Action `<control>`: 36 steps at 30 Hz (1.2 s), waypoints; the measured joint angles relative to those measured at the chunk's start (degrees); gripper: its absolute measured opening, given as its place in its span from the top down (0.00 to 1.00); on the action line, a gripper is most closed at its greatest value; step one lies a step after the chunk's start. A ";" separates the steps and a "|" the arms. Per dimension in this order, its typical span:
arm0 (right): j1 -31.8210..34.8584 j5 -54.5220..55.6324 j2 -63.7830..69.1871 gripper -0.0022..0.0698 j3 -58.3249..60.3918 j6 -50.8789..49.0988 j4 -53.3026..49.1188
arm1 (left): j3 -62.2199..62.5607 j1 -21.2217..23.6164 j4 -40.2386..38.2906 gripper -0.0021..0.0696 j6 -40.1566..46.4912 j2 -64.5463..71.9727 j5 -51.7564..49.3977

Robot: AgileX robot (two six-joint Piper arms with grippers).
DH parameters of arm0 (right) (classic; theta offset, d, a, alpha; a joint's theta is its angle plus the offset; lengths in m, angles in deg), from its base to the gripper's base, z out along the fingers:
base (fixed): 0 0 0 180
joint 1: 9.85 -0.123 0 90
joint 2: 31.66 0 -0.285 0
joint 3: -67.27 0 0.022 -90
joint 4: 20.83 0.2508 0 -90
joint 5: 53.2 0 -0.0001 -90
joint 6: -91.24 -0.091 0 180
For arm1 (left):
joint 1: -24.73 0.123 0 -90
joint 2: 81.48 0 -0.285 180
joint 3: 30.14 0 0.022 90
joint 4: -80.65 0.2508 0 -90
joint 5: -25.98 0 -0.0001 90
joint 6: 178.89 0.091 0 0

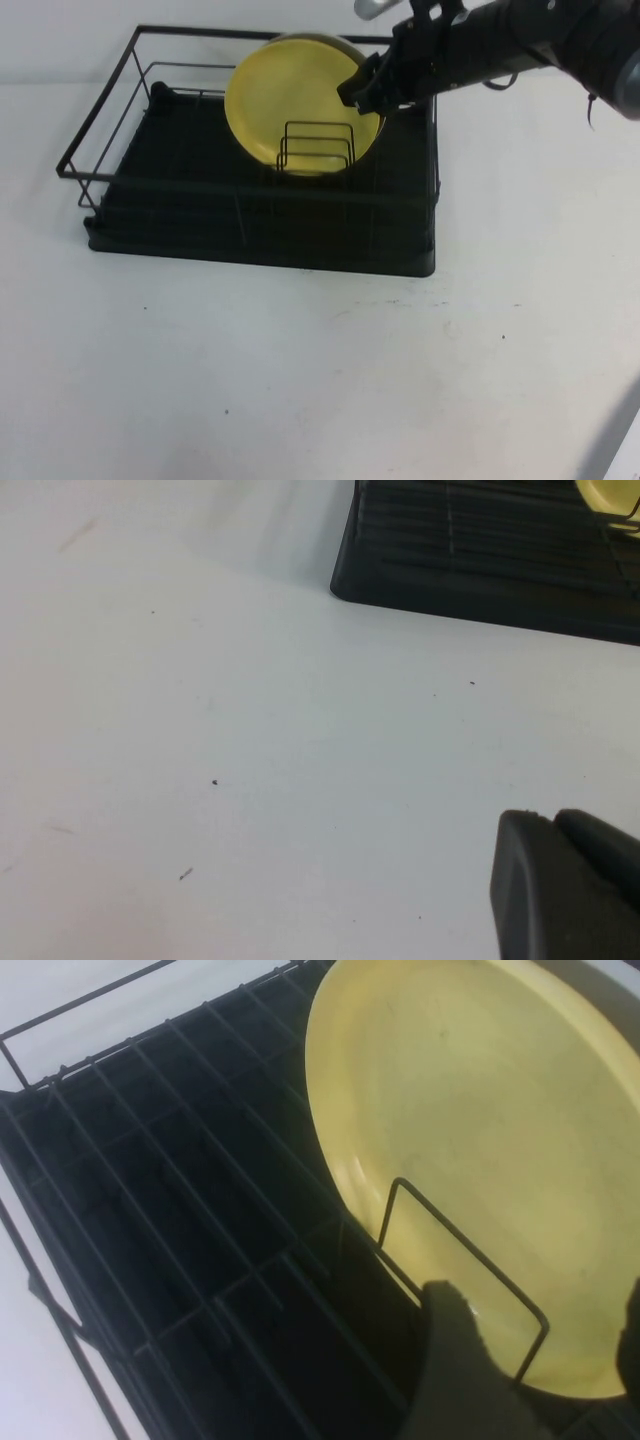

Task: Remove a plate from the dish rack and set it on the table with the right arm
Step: Grasp the plate from the shelf

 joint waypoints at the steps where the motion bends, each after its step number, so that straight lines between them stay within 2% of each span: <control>1: 0.00 0.00 0.00 0.53 0.00 0.09 0.00 | 0.00 0.00 0.00 0.98 0.00 0.00 0.00; 11: 0.00 3.32 0.11 0.53 0.00 10.27 -0.34 | 0.00 0.00 0.00 0.98 0.00 0.00 0.00; 18: 0.00 5.74 2.76 0.53 -0.04 17.71 4.11 | 0.00 0.00 0.00 0.98 0.00 0.00 0.00; 36: 0.00 13.81 4.38 0.53 -0.04 21.00 7.36 | 0.00 0.00 0.00 0.98 0.00 0.00 0.00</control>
